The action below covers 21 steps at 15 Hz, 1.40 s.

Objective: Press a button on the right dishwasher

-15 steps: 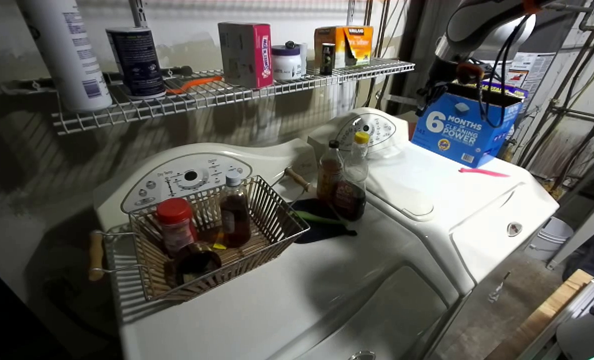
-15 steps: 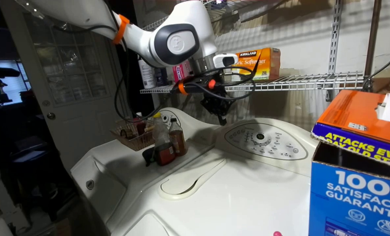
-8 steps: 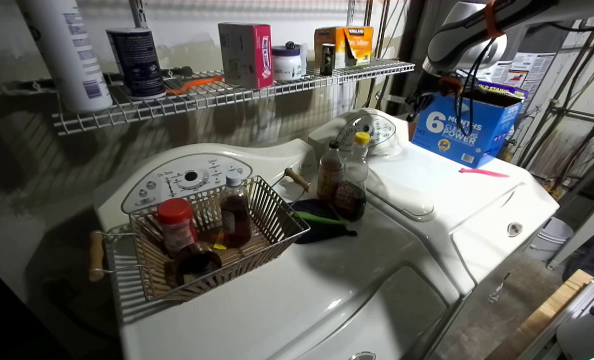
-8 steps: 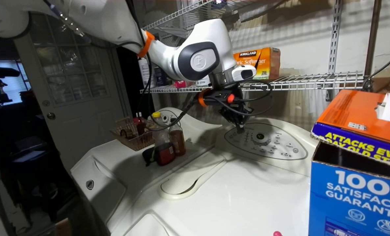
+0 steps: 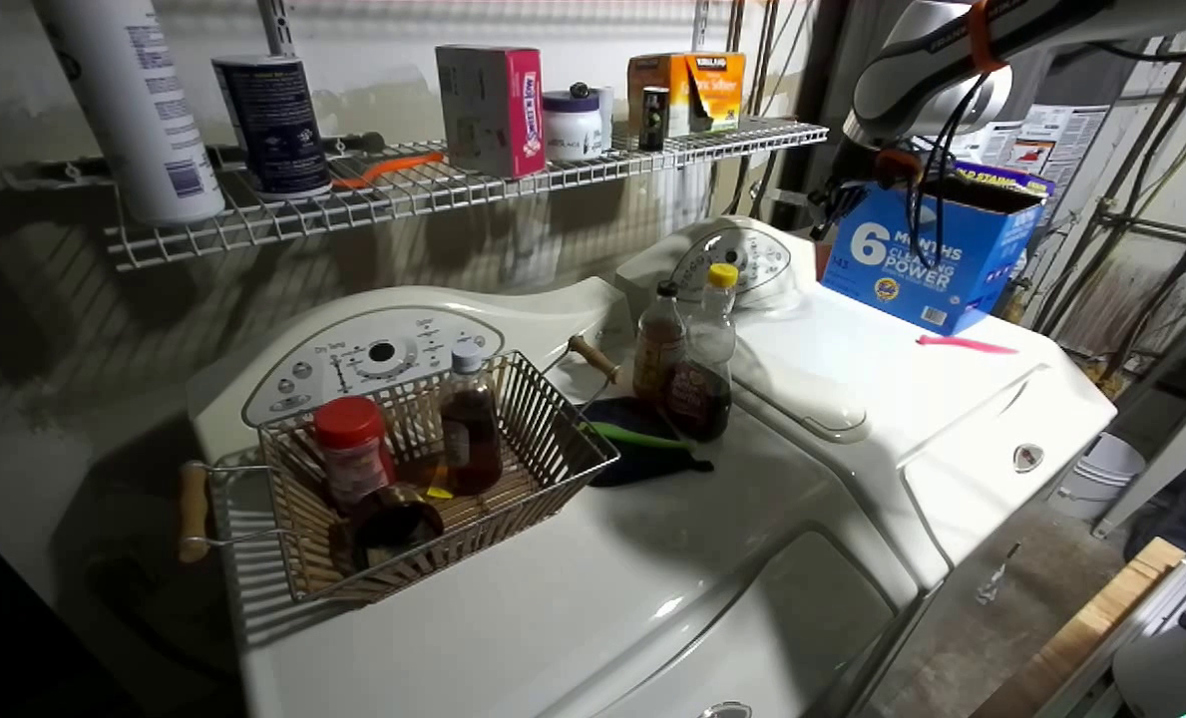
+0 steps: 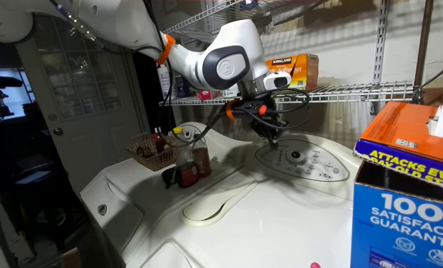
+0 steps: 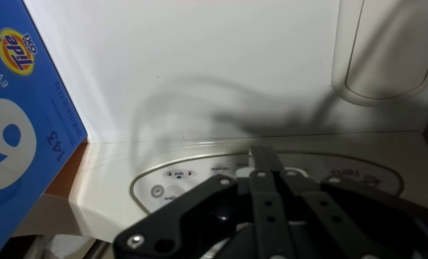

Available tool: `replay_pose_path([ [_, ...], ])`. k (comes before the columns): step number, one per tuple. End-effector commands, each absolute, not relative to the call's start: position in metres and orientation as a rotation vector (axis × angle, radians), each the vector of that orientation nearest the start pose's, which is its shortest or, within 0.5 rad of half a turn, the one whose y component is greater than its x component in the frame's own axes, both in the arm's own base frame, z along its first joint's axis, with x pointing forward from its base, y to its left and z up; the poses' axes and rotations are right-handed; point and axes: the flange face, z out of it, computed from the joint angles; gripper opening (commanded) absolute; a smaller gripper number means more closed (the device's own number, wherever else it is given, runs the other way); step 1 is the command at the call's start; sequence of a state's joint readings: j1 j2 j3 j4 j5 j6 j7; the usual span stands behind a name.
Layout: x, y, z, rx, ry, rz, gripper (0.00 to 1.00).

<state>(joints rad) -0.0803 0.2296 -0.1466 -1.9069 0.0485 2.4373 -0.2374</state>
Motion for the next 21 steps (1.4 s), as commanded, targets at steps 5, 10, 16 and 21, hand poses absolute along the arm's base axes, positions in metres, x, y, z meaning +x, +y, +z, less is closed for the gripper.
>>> replay_pose_path([
  [5,0.631,-0.147,0.408,-3.164,0.022,-0.466,0.00],
  [10,0.657,-0.161,0.391,-3.110,0.006,-0.461,0.00],
  [16,0.692,-0.185,0.355,-3.081,0.064,-0.434,0.00],
  [21,0.713,-0.198,0.332,-3.062,0.081,-0.426,0.00],
])
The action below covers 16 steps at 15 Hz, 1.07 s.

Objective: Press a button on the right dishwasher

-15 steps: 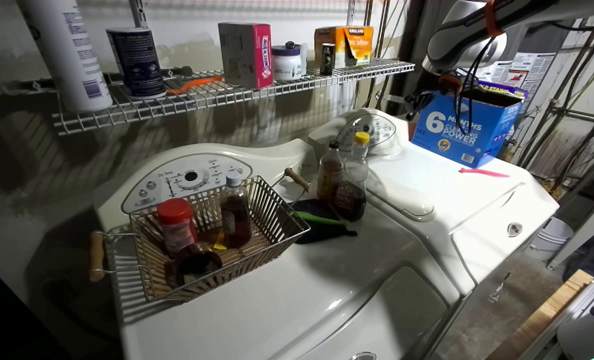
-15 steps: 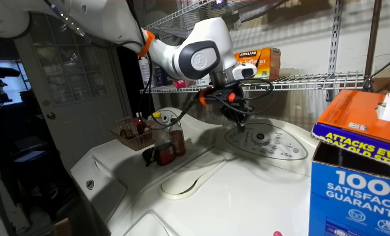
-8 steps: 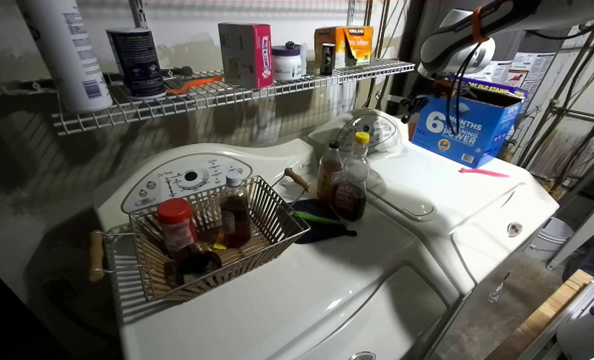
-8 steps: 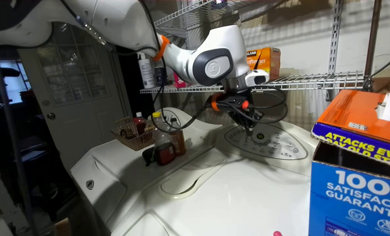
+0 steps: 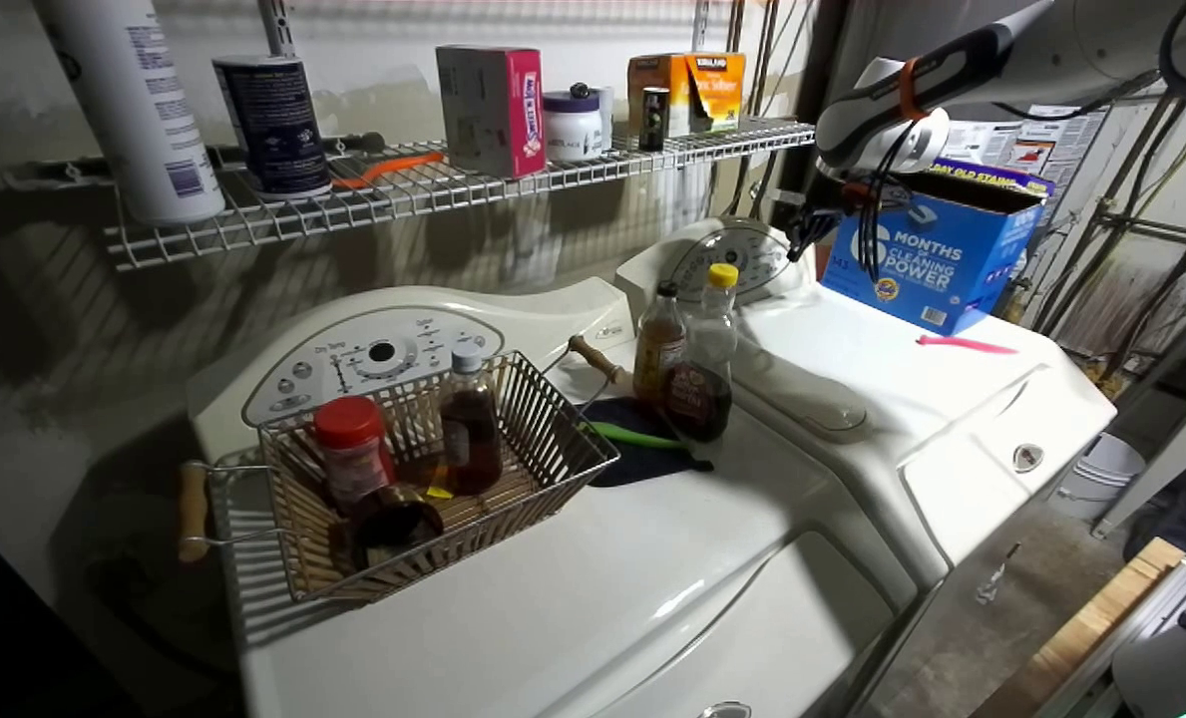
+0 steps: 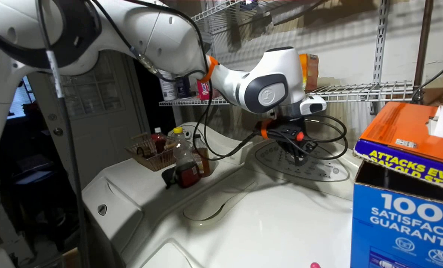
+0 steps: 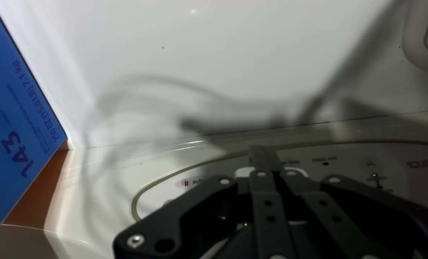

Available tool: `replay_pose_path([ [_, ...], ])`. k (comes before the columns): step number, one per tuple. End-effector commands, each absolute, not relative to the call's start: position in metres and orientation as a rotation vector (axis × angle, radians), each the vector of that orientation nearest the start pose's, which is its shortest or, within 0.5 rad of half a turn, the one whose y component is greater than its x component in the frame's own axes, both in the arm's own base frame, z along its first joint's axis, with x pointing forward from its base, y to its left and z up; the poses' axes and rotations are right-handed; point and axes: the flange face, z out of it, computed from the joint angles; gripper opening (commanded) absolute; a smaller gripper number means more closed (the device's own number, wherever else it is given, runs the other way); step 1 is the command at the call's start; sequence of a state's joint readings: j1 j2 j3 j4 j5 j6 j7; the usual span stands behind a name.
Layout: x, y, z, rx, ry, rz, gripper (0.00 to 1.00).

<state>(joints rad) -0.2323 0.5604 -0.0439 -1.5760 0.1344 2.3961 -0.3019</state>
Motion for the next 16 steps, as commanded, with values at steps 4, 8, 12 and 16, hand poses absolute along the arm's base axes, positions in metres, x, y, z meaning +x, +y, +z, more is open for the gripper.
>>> replay_pose_path([
  [4,0.728,-0.203,0.321,-3.053,0.095,-0.422,0.00],
  [8,0.737,-0.211,0.313,-3.048,0.108,-0.398,0.00],
  [12,0.746,-0.214,0.306,-3.046,0.103,-0.363,0.00],
  [16,0.755,-0.215,0.295,-3.047,0.104,-0.336,0.00],
])
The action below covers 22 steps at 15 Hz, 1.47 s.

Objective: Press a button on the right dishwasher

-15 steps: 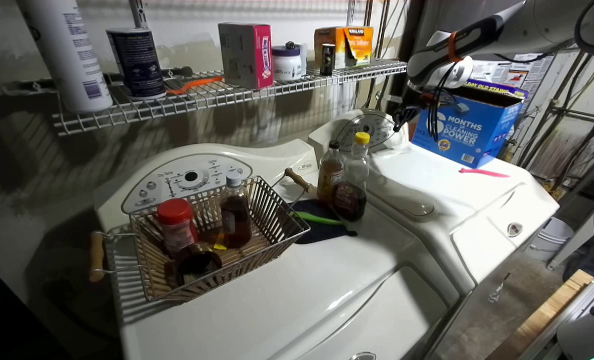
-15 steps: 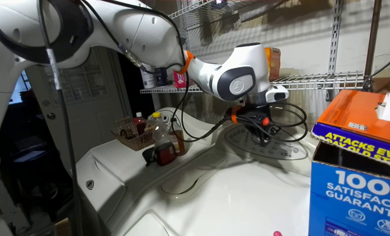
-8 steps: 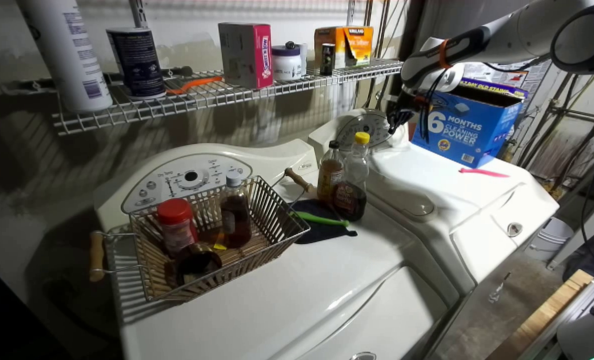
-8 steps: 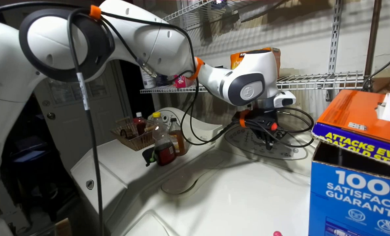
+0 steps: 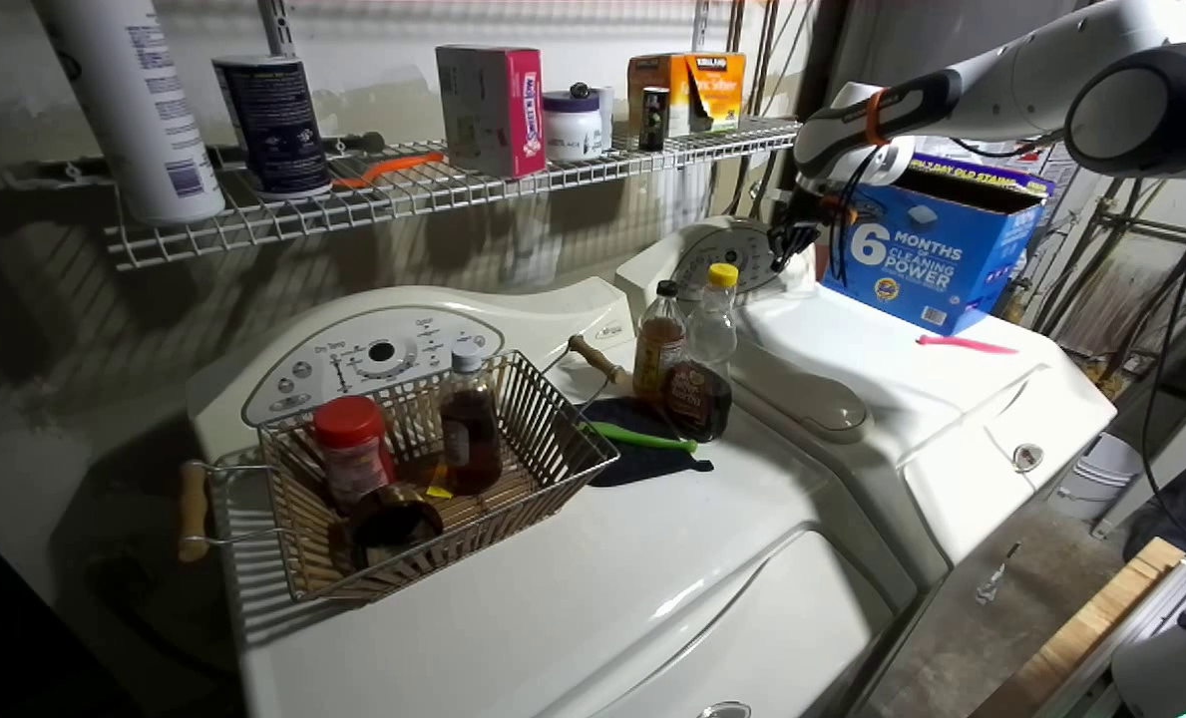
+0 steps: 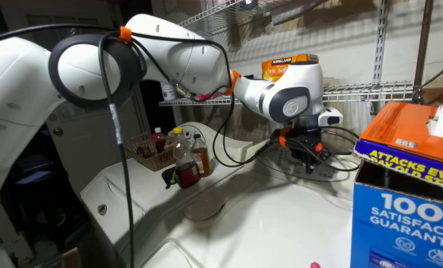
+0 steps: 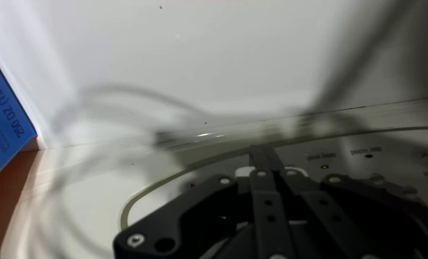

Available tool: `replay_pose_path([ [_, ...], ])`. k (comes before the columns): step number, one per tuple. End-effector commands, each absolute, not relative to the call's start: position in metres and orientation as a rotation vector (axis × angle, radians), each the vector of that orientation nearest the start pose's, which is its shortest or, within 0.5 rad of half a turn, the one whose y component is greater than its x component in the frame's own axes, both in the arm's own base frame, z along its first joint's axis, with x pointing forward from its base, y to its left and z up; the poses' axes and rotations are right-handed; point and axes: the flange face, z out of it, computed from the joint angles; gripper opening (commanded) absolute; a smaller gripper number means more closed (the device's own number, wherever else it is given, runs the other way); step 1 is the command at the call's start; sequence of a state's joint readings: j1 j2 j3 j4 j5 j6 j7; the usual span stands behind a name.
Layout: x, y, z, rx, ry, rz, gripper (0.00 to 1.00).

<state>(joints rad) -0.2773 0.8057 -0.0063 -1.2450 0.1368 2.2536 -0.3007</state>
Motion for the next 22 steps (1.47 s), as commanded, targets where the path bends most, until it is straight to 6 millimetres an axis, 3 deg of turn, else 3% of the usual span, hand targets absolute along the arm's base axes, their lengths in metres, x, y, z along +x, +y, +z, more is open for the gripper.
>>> replay_pose_path([
  [1,0.757,-0.216,0.292,-3.047,0.107,-0.332,0.00],
  [22,0.770,-0.238,0.282,-3.066,0.192,-0.332,0.00],
])
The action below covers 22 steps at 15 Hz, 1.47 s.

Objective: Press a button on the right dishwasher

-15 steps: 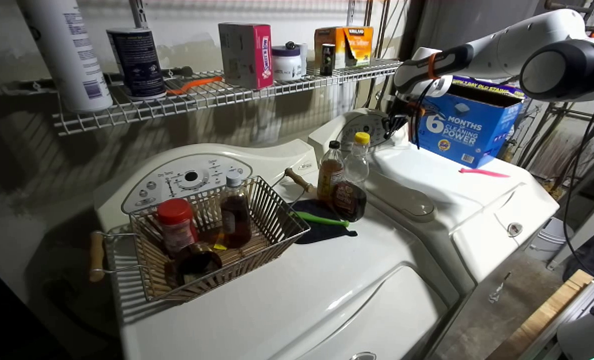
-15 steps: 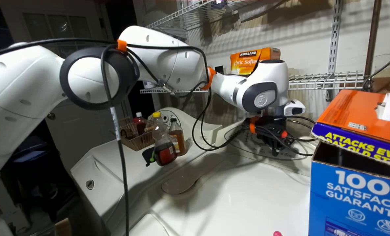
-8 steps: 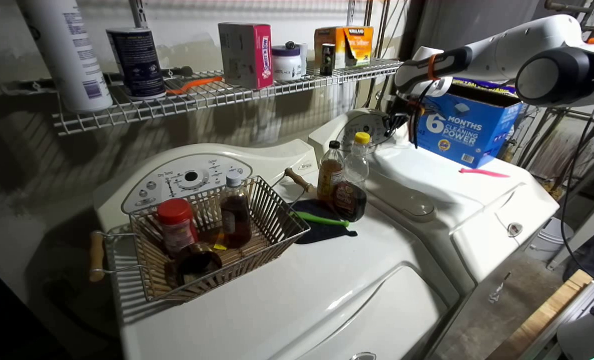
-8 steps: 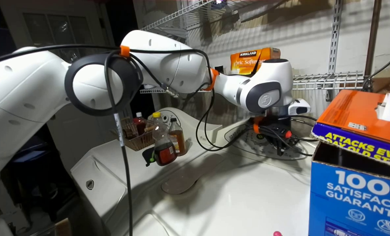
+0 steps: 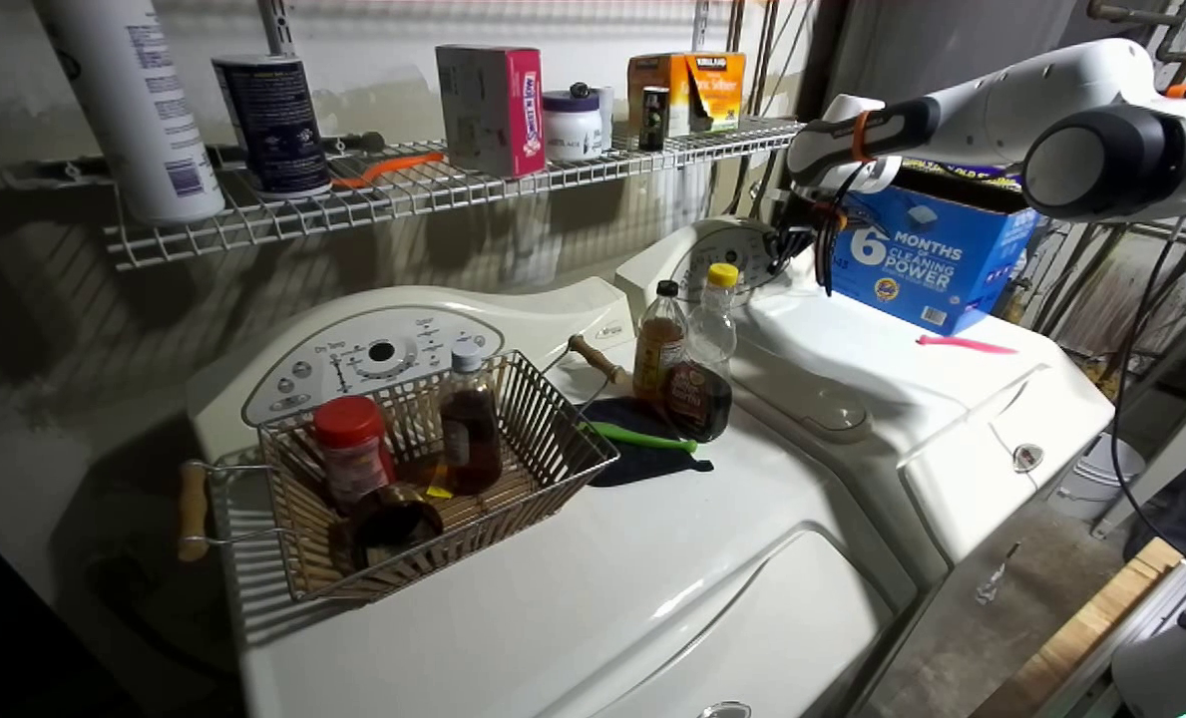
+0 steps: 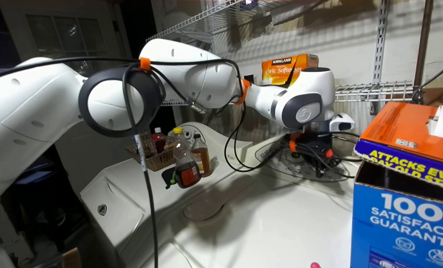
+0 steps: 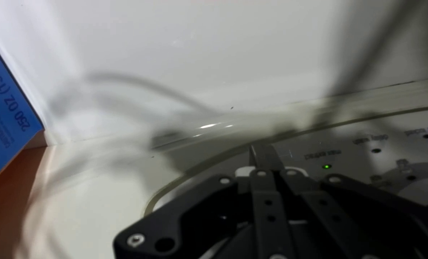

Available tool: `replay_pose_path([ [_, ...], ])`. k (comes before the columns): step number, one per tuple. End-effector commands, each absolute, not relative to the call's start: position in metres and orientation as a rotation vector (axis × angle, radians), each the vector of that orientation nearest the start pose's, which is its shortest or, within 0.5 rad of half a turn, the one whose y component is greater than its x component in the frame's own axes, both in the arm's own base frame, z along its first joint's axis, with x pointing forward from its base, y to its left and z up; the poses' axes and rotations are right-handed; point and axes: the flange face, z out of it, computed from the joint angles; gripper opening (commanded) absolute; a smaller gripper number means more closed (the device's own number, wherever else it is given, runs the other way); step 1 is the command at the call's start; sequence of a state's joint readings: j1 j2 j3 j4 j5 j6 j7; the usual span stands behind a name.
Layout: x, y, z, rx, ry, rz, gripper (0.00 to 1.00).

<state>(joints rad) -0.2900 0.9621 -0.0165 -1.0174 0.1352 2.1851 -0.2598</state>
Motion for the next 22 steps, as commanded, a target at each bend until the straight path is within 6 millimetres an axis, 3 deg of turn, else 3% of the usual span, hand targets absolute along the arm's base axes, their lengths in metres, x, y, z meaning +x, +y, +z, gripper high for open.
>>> replay_pose_path([
  [1,0.770,-0.239,0.282,-3.068,0.195,-0.330,0.00],
  [22,0.776,-0.231,0.280,-3.096,0.177,-0.289,0.00],
])
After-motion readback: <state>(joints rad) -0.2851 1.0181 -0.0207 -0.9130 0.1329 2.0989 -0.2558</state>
